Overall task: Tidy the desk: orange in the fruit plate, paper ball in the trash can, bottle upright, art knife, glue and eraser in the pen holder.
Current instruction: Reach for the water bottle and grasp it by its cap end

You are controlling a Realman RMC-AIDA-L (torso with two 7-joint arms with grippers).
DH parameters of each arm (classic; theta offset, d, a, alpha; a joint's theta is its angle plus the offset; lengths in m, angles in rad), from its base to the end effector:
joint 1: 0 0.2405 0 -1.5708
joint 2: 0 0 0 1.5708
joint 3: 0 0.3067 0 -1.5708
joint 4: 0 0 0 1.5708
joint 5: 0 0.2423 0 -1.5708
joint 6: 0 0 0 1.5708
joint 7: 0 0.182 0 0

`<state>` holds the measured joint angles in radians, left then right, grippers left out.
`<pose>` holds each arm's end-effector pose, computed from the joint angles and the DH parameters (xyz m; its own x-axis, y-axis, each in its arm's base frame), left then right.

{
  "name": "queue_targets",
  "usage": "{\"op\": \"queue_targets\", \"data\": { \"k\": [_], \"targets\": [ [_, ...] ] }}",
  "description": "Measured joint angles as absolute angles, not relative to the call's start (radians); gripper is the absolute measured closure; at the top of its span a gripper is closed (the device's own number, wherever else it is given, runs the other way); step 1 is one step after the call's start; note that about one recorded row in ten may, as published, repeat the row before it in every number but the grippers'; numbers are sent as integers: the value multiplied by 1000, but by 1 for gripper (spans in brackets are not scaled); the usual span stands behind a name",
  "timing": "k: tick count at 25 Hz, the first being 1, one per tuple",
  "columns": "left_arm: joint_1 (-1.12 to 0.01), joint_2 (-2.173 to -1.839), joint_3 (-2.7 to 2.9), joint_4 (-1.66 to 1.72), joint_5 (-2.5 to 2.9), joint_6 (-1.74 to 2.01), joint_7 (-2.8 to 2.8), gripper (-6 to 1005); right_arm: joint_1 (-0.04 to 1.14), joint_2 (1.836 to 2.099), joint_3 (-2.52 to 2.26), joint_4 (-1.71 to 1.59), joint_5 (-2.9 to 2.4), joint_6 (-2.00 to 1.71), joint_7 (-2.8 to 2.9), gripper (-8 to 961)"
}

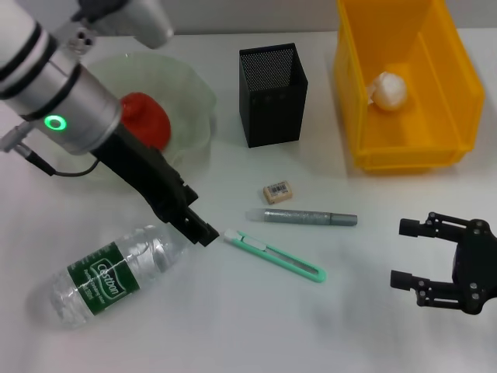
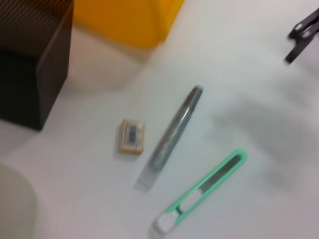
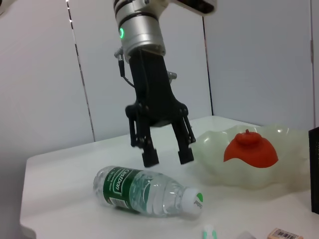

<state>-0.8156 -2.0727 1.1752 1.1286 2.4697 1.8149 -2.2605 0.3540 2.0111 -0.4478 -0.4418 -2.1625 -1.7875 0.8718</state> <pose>-0.1806 0.4154 -0.0563 0.8337 0.4662 -0.2960 0.4680 -0.8810 -0.0694 0.3798 0.2809 -0.0466 0.8131 -0.1728 -0.5558 -0.3237 -0.9279 -0.1851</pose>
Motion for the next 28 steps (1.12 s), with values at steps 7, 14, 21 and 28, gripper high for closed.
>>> {"op": "queue_targets", "data": {
  "k": [7,14,21,28],
  "targets": [
    [-828,-2077,1323,1130,2521,1726,-2392,217,356,2013,-448,-442,-2161,-1790,871,190],
    [-821,-2079,1419,1117,2546,1663,-2431,219,359,2014,-447,-442,-2160,-1790,872,189],
    [-818,-2078,1470,1086,2551,1619,-2439,220,359,2014,-445,-442,-2159,-1790,872,189],
    [-821,-2079,1487,1045,2572,1578,-2440,221,362,2014,-444,-442,-2154,-1790,873,188]
  ]
}}
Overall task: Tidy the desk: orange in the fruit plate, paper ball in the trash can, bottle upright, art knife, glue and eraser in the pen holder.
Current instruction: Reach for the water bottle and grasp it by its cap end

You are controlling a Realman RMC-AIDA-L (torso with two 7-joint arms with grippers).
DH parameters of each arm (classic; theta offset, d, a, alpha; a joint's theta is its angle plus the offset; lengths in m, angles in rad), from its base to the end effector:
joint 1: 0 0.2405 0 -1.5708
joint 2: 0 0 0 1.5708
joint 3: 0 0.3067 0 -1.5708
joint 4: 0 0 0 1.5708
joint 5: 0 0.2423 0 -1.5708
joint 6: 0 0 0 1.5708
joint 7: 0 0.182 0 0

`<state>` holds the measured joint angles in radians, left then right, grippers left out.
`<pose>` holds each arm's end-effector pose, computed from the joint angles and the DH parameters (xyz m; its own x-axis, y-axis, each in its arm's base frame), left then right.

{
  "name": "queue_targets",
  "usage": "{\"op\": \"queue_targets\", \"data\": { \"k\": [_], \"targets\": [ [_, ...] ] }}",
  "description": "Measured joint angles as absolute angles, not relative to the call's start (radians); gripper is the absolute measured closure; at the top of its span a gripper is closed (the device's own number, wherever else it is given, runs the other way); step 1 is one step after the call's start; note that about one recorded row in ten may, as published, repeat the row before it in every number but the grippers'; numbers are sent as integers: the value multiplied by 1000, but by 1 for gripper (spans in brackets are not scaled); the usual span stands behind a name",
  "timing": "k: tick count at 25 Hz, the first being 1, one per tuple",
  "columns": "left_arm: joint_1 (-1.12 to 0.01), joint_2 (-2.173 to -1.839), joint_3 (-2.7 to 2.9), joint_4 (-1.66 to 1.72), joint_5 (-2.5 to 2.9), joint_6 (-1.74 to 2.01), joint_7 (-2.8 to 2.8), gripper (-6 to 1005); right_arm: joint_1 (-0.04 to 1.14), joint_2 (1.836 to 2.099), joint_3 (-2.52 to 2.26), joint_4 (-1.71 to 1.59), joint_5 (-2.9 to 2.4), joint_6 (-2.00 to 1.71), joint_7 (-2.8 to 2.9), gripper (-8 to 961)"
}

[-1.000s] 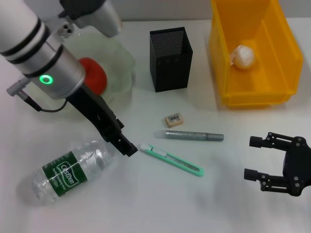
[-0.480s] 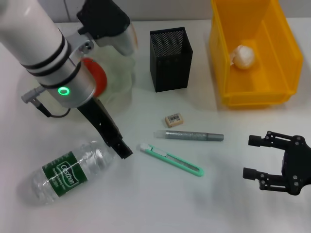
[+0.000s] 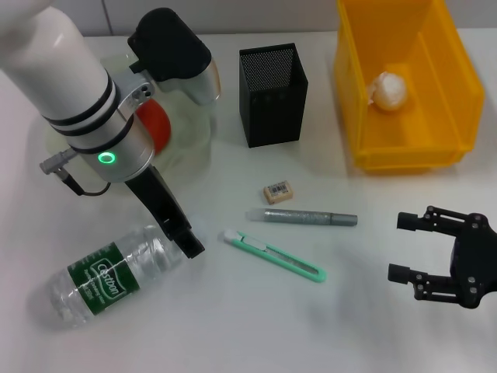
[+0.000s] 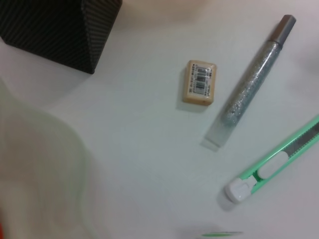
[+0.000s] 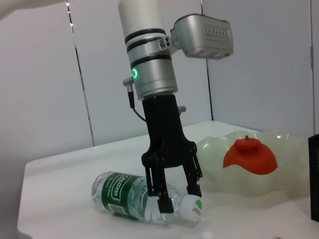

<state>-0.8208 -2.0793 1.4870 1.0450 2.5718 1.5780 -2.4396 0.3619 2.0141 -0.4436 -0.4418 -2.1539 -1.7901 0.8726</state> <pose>-0.2028 0.4220 -0.1081 0.7473 0.4826 -0.4568 0.4128 -0.8758 -0.2501 0.3759 0.2847 -0.0465 0.8082 -0.1627 -0.5659 -0.3196 -0.9284 -0.1895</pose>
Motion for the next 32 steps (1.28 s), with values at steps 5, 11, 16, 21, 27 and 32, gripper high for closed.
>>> {"op": "queue_targets", "data": {
  "k": [5,11,16,21,27,32],
  "targets": [
    [-820,-2080,1517,1041,2572,1562,-2435,222,362,2014,-443,-442,-2147,-1790,873,188],
    [-823,-2080,1524,1020,2573,1538,-2428,268,365,2014,-443,-442,-2145,-1790,874,189],
    [-826,-2080,1534,1005,2572,1523,-2427,343,365,2014,-443,-442,-2140,-1790,874,189],
    [-826,-2080,1535,1004,2572,1517,-2426,434,365,2014,-443,-442,-2135,-1790,874,189],
    [-827,-2080,1549,1004,2572,1516,-2424,556,364,2014,-443,-442,-2133,-1790,874,189],
    [-815,-2079,1534,1040,2565,1522,-2425,556,362,2014,-443,-442,-2133,-1791,874,189]
  ]
}}
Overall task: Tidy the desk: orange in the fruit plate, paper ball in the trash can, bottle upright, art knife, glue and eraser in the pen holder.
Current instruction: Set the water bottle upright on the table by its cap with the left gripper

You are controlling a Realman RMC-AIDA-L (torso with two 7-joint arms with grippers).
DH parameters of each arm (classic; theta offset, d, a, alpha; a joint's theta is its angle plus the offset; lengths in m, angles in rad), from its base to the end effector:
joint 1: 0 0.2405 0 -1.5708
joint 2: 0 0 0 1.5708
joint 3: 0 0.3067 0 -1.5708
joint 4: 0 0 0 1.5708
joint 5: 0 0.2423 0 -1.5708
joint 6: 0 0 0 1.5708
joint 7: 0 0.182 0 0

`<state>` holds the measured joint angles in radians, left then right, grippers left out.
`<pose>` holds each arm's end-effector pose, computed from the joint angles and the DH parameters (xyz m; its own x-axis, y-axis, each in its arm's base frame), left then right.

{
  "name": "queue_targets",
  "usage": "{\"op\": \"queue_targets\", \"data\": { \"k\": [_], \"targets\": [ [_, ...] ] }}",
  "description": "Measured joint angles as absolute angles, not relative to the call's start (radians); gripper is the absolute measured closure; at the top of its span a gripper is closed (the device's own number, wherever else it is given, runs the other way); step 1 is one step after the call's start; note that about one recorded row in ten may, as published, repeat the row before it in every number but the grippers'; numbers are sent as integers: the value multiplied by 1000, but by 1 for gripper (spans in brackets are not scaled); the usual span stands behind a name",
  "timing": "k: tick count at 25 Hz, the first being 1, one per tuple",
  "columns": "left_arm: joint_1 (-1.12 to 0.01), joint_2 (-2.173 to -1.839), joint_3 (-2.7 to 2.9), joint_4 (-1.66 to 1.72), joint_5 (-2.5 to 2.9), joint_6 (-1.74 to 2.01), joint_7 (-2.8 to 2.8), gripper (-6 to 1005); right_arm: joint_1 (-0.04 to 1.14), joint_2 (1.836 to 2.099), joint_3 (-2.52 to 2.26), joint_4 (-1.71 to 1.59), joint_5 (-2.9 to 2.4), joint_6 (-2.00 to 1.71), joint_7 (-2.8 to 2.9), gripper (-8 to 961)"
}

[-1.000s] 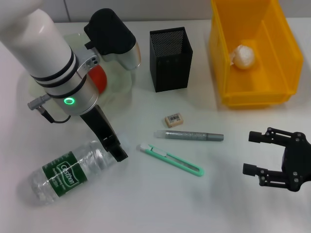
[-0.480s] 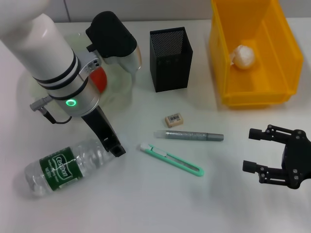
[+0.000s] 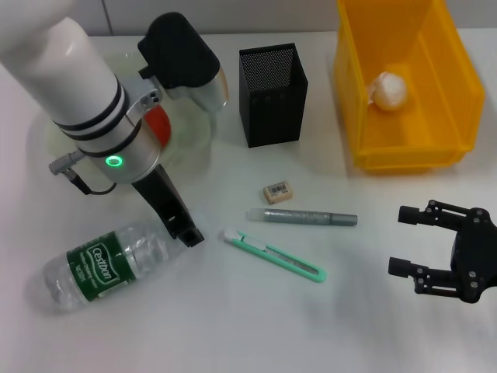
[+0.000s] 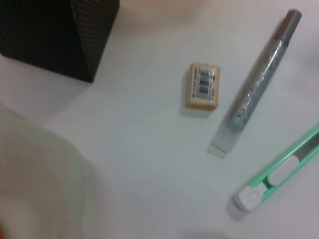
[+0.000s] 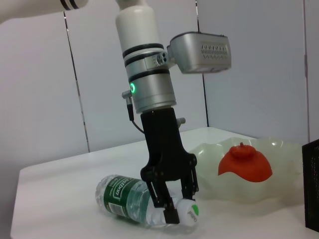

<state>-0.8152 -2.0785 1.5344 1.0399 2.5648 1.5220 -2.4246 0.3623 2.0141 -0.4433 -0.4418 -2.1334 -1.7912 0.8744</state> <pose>-0.2033 0.4243 -0.1165 0.7689 0.4454 -0.4588 0.3655 -0.8949 -0.2562 0.3742 0.2874 -0.0444 0.8011 -0.1544 -0.5783 -0.3232 -0.9248 -0.2007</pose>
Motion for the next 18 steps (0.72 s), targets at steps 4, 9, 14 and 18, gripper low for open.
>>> {"op": "queue_targets", "data": {
  "k": [4,9,14,18],
  "targets": [
    [-787,-2073,1493,1098,2551,1534,-2415,556,361,2014,-443,-442,-2133,-1792,874,190],
    [-777,-2071,1409,1108,2502,1570,-2354,556,360,2014,-443,-442,-2133,-1792,874,190],
    [-756,-2070,1295,1126,2449,1599,-2247,555,359,2014,-446,-442,-2134,-1792,874,189],
    [-745,-2067,1209,1131,2423,1618,-2176,555,362,2014,-445,-442,-2137,-1792,874,188]
  ]
}}
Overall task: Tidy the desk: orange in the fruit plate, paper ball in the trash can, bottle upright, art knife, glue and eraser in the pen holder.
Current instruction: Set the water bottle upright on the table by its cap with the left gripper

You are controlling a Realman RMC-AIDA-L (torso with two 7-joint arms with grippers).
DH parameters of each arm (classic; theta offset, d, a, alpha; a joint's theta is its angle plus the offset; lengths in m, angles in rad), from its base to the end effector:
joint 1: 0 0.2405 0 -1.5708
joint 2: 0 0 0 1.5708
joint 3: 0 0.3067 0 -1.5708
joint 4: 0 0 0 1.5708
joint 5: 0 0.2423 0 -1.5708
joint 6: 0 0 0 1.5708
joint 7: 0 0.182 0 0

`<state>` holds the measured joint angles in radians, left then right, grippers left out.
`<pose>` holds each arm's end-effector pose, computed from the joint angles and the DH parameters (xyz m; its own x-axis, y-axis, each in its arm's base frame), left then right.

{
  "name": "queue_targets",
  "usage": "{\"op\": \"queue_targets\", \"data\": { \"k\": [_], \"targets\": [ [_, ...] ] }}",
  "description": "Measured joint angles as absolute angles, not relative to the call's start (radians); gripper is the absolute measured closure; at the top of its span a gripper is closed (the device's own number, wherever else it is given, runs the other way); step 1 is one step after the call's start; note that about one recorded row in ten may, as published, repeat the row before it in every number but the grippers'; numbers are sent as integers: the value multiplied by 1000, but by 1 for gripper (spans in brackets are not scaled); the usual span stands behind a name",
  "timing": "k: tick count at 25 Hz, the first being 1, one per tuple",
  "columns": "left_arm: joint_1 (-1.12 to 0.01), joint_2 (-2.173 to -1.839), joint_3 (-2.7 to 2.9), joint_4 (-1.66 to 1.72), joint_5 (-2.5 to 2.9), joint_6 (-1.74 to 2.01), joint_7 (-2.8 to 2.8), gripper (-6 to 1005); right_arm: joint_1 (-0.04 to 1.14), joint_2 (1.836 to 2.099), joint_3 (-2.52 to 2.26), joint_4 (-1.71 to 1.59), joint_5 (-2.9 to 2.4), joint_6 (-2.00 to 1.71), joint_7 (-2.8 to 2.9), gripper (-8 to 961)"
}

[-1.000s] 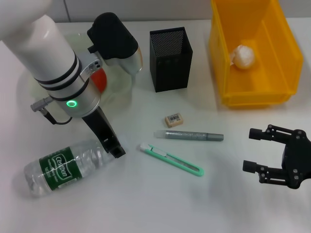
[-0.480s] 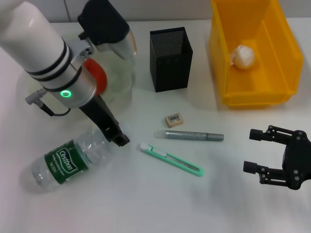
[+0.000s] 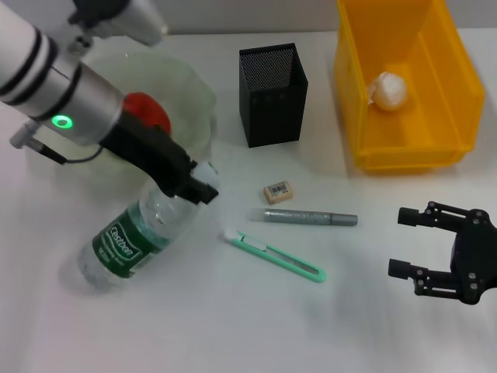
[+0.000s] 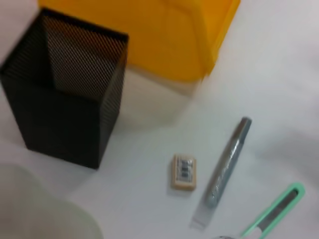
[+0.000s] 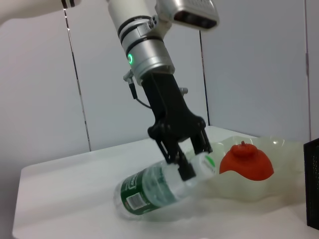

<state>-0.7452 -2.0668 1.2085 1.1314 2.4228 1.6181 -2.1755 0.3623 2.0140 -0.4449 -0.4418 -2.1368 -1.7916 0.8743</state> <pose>-0.1964 0.4340 -0.0624 0.8856 0.4261 -0.1848 0.3985 -0.9015 -0.1689 0.3743 0.2868 -0.0449 0.8025 -0.1560 -0.5759 -0.3217 -0.9260 -0.1974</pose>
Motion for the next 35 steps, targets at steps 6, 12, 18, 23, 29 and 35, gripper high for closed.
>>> {"op": "queue_targets", "data": {
  "k": [6,12,18,23,29,35],
  "targets": [
    [-729,-2066,1041,1123,2394,1669,-2062,555,365,2011,-447,-442,-2137,-1792,874,189],
    [-704,-2063,985,1130,2338,1701,-1998,556,369,2007,-449,-442,-2136,-1792,875,189],
    [-675,-2063,967,1146,2288,1710,-1956,558,371,2006,-451,-442,-2138,-1791,880,190],
    [-656,-2060,942,1149,2251,1713,-1926,560,372,2005,-452,-442,-2139,-1788,882,188],
    [-634,-2060,913,1153,2227,1726,-1899,560,379,2004,-453,-442,-2141,-1787,885,188],
    [-614,-2059,911,1159,2194,1728,-1875,559,382,2003,-453,-442,-2142,-1786,886,188]
  ]
}}
